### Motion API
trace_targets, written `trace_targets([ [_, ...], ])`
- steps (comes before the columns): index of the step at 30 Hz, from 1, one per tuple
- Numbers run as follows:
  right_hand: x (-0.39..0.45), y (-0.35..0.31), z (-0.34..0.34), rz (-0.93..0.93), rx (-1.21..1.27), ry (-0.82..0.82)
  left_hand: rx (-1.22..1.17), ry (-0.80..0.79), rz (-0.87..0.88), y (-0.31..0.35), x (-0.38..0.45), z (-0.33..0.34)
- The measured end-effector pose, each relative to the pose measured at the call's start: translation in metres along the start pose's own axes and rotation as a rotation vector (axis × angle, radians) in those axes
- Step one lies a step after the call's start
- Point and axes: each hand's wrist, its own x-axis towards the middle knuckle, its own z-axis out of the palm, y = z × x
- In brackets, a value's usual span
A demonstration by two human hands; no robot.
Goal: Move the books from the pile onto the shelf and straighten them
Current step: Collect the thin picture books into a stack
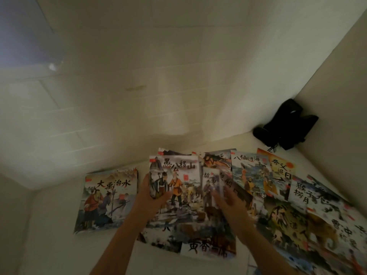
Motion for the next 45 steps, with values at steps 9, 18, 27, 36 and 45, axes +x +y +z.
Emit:
trace_targets([
  [9,-0.01,0.003,0.028,-0.131,-0.055,0.065,-0.04,0.026,-0.125,-0.039,0.002,0.013],
  [18,-0.009,0.039,0.023,-0.057,-0.865,0.036,-0.075,-0.001,-0.12,-0.041,0.007,0.01],
  [27,-0.013,0.012,0.019,-0.203,-0.121,0.026,-0.103,-0.091,-0.03,-0.041,0.0,0.016],
  [36,-0.023,-0.023,-0.016,-0.185,0.127,0.058,-0.223,-0.104,0.108,0.013,0.01,0.021],
  [45,-0.004,-0.069,-0.017,-0.371,0.135,-0.005,-0.076,-0.003,0.258,0.058,0.015,-0.013],
])
